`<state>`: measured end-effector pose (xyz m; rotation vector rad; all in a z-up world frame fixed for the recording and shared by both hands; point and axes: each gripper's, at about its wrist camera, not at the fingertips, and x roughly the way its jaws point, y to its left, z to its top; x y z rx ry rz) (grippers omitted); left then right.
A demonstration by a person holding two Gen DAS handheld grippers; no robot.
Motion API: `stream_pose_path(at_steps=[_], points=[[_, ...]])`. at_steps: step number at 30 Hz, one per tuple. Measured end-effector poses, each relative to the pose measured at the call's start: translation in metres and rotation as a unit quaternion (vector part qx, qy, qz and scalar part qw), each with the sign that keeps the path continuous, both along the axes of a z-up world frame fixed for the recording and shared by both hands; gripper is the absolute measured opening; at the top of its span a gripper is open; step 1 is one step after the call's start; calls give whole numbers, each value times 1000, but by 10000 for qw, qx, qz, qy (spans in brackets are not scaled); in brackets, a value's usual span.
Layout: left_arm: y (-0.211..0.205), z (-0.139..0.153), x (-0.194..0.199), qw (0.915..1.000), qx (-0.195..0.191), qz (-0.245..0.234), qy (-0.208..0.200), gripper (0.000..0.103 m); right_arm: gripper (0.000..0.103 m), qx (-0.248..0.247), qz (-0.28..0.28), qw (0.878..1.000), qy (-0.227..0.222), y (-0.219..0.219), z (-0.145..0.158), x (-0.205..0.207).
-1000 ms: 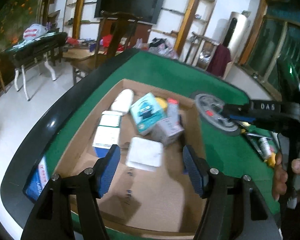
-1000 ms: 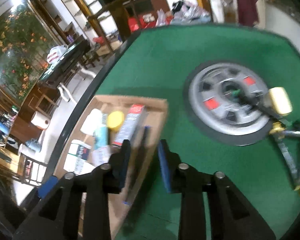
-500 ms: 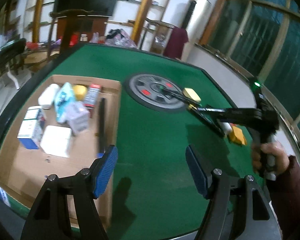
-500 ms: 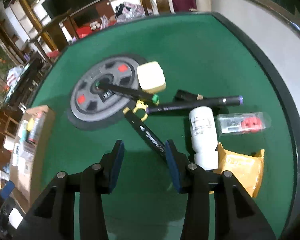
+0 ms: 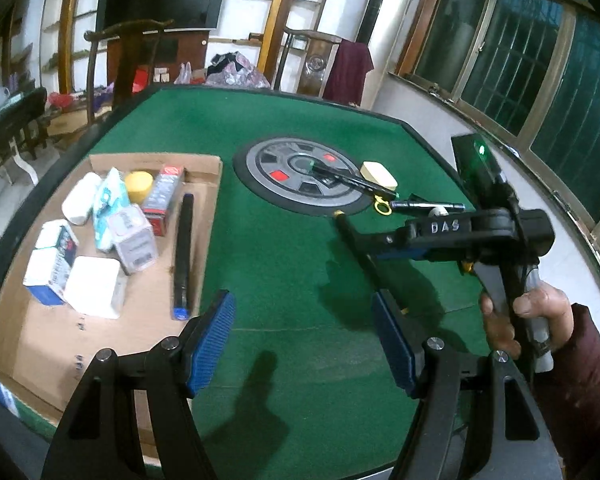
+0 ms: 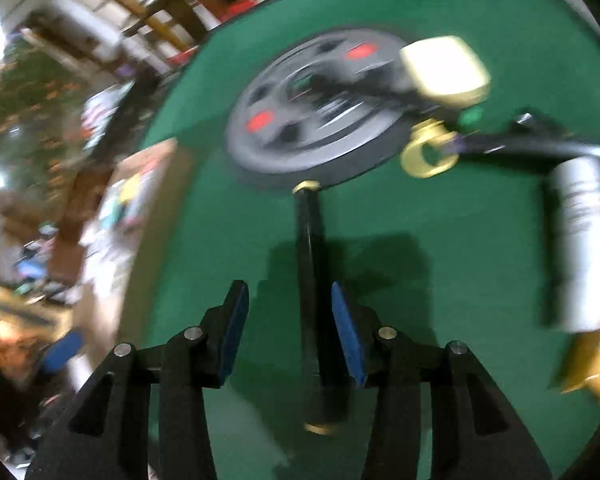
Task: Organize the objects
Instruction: 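Move both grippers back from the tray toward the remaining markers, then grasp the green-tipped black marker with the right gripper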
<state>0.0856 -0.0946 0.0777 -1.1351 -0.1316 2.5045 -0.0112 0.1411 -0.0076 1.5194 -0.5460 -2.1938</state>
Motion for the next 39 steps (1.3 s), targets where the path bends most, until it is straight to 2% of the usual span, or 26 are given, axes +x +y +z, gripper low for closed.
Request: stream_pose_path(at_steps=[2, 5, 7, 9, 11, 16, 20, 22, 24, 26, 30, 34, 39], points=[[5, -6, -1, 9999, 9, -80, -94, 65, 42, 51, -77, 9998, 162, 1, 7, -2], [12, -16, -3, 9995, 21, -196, -262, 65, 42, 828, -351, 9941, 606, 7, 23, -20], [13, -19, -4, 9991, 87, -238, -342, 65, 42, 1389, -420, 9852, 913, 5, 34, -40], [12, -21, -5, 9988, 110, -262, -391, 65, 42, 1956, -258, 9734, 1161, -6, 39, -63], [9, -23, -7, 9988, 114, -243, -421, 65, 42, 2221, -34, 9684, 1137, -18, 38, -82], [-2, -28, -13, 9985, 172, -176, -492, 65, 42, 2829, 261, 9555, 796, -37, 10, -126], [-9, -31, -21, 9986, 167, -120, -490, 65, 34, 2699, 39, 9611, 581, -31, 6, -133], [-7, -33, -27, 9985, 153, -106, -509, 65, 18, 2591, -68, 9649, 430, -27, 10, -130], [-5, -34, -33, 9984, 135, -106, -540, 65, 14, 2291, -131, 9731, 219, -23, 14, -124], [0, -34, -36, 9985, 95, -123, -526, 65, 13, 2070, -157, 9782, 47, -20, 14, -112], [15, -35, -42, 9988, -115, -215, -432, 65, 13, 1938, -87, 9810, -19, -21, 17, -77], [34, -40, -57, 9976, -520, -227, -401, 65, 13, 1754, -63, 9845, -21, -13, 16, -41], [53, -57, -77, 9926, -1094, -7, -521, 65, 13, 1879, -162, 9818, 210, 4, 13, -8]])
